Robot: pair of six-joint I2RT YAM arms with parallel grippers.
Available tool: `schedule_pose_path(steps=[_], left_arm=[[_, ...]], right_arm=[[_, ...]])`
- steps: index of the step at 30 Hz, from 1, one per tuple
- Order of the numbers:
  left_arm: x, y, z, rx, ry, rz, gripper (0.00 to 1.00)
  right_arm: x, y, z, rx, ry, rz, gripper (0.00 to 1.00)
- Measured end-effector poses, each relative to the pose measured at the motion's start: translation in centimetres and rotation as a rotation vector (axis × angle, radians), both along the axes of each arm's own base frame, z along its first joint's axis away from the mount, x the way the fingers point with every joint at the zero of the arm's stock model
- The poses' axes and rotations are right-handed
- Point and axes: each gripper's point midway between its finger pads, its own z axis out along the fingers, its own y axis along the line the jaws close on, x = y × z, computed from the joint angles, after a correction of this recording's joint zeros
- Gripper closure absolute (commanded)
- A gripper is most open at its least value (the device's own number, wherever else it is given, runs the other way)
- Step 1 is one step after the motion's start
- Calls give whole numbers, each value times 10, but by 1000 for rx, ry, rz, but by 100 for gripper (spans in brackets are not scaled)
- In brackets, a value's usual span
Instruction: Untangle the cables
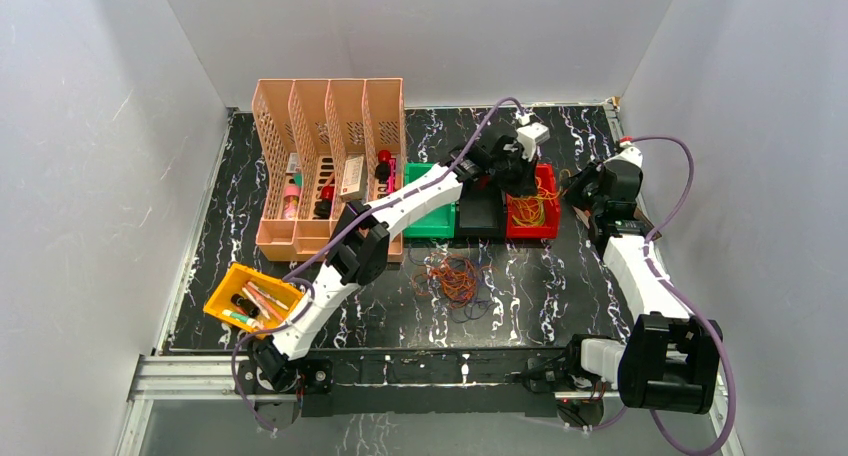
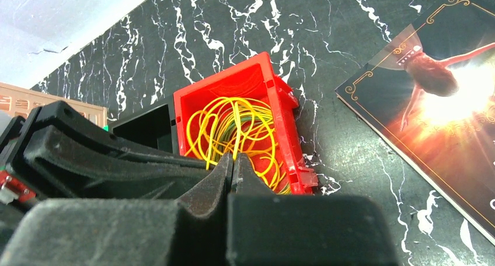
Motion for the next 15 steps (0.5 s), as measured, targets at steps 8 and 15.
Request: schedule_pose_path(steps=[8, 15], left_arm=[[14, 4, -21, -7, 39, 19, 90], [14, 3, -21, -19, 45, 16, 71]], right_arm=[[2, 12, -7, 31, 15, 68, 100], [2, 19, -3, 34, -5, 120, 100]])
